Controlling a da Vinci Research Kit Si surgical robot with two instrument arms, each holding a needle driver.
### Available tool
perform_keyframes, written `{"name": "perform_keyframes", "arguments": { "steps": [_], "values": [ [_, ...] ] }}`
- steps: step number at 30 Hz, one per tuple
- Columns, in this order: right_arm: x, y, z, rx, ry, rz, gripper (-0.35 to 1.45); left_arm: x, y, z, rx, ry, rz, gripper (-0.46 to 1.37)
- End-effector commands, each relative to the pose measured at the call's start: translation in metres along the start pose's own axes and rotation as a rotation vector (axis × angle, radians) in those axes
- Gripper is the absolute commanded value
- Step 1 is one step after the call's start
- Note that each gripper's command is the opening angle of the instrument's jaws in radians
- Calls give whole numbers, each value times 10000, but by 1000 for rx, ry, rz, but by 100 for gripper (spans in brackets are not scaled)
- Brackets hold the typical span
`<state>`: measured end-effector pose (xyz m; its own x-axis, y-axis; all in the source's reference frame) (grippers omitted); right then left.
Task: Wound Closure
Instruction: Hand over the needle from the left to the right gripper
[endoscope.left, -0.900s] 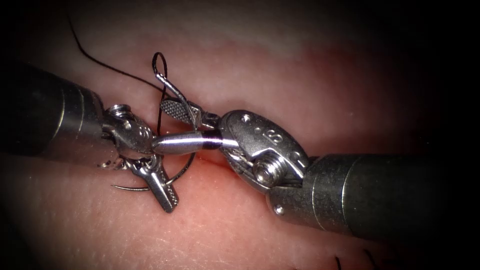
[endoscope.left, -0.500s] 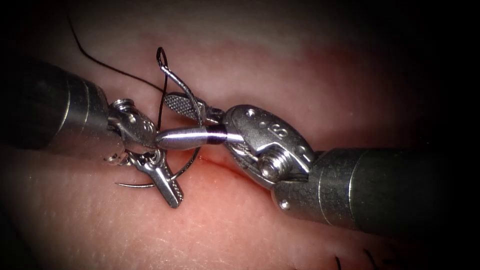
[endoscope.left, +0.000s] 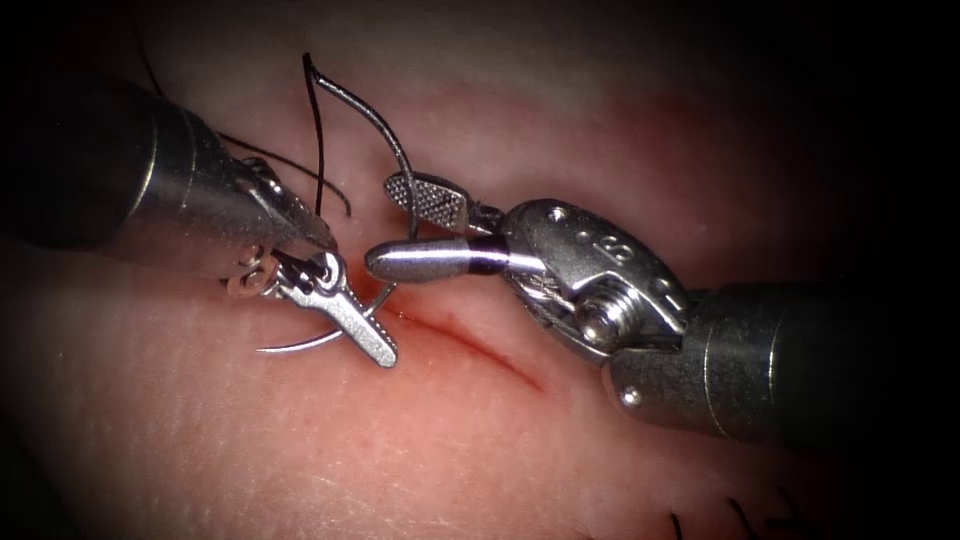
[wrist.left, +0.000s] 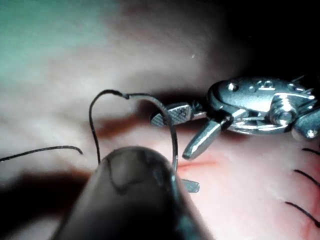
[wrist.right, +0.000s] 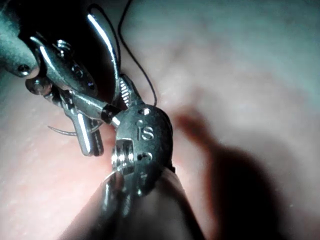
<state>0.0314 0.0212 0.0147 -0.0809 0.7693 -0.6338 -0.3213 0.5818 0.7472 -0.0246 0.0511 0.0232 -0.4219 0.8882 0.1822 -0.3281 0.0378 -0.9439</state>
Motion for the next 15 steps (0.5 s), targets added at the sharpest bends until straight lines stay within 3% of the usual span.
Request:
{"name": "perform_keyframes", "arguments": {
  "steps": [1,9,15],
  "values": [
    [5,-1,0,-42,5,12,97,1,0,0,12,39,-4,-32],
    [28,3,1,-217,1,33,92,8,5,5,114,149,26,-35],
    [33,5,3,-347,-95,-52,89,4,8,10,198,200,38,-35]
  ]
}}
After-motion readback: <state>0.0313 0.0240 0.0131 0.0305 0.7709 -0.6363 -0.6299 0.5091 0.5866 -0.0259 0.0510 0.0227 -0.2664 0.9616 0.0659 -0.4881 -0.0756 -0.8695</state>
